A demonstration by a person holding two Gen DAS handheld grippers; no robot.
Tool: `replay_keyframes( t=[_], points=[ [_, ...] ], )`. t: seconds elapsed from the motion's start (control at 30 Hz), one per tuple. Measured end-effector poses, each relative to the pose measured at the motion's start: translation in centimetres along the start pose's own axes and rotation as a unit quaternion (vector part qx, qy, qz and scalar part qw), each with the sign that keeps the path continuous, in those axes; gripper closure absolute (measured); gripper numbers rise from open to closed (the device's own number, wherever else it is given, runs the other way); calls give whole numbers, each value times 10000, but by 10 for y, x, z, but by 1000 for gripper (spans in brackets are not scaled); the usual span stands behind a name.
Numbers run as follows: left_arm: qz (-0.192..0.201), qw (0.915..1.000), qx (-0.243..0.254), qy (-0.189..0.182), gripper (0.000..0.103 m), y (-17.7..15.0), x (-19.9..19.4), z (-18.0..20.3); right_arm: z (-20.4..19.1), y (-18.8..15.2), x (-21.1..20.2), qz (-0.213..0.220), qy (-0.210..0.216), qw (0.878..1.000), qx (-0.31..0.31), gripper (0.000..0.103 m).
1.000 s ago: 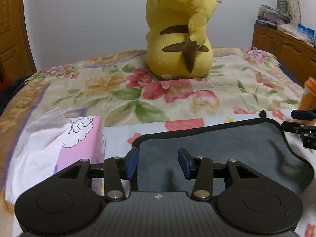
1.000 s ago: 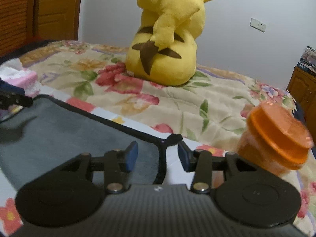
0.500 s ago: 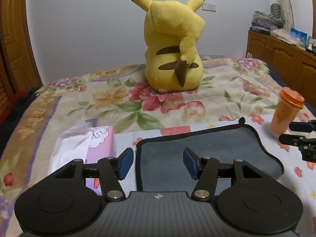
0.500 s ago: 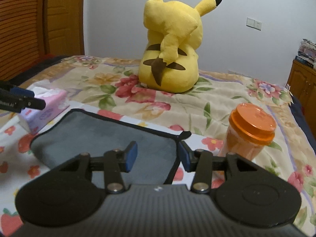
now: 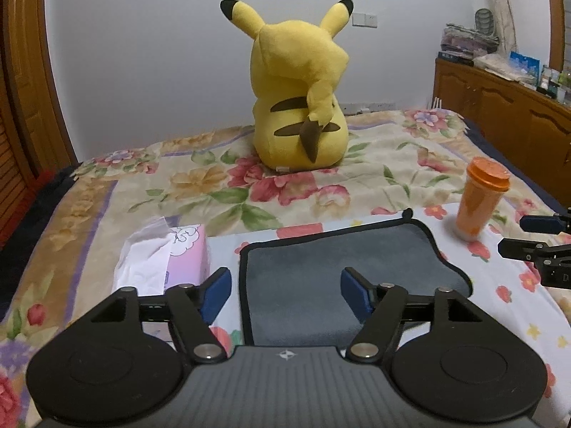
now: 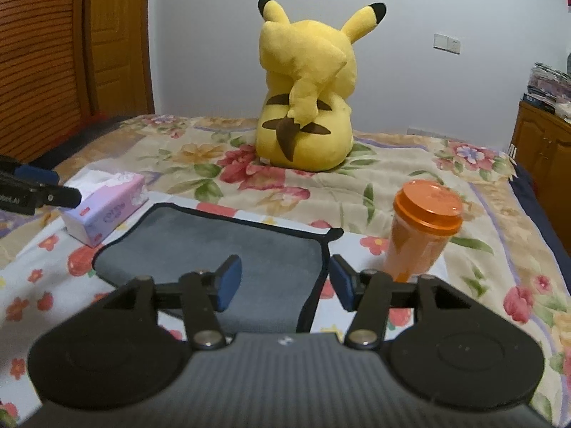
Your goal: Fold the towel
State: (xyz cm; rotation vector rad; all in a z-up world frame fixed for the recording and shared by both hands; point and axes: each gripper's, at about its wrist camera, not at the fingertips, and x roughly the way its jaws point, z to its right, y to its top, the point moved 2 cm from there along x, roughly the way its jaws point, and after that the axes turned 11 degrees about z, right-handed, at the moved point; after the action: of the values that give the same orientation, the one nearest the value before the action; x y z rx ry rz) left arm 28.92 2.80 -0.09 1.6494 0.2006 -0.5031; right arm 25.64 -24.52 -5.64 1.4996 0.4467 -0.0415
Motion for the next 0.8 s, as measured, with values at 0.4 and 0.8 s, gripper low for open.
replay_keyframes(
  t=[0.4,0.8],
  points=[
    [283,9995,78,-116,9,6,-59,14,2,15,-41,222,-139,9996,107,12],
    [481,9987,88,-104,0,8,-109,29,-1,27,-85,459,-180,9987,124,0]
  ],
)
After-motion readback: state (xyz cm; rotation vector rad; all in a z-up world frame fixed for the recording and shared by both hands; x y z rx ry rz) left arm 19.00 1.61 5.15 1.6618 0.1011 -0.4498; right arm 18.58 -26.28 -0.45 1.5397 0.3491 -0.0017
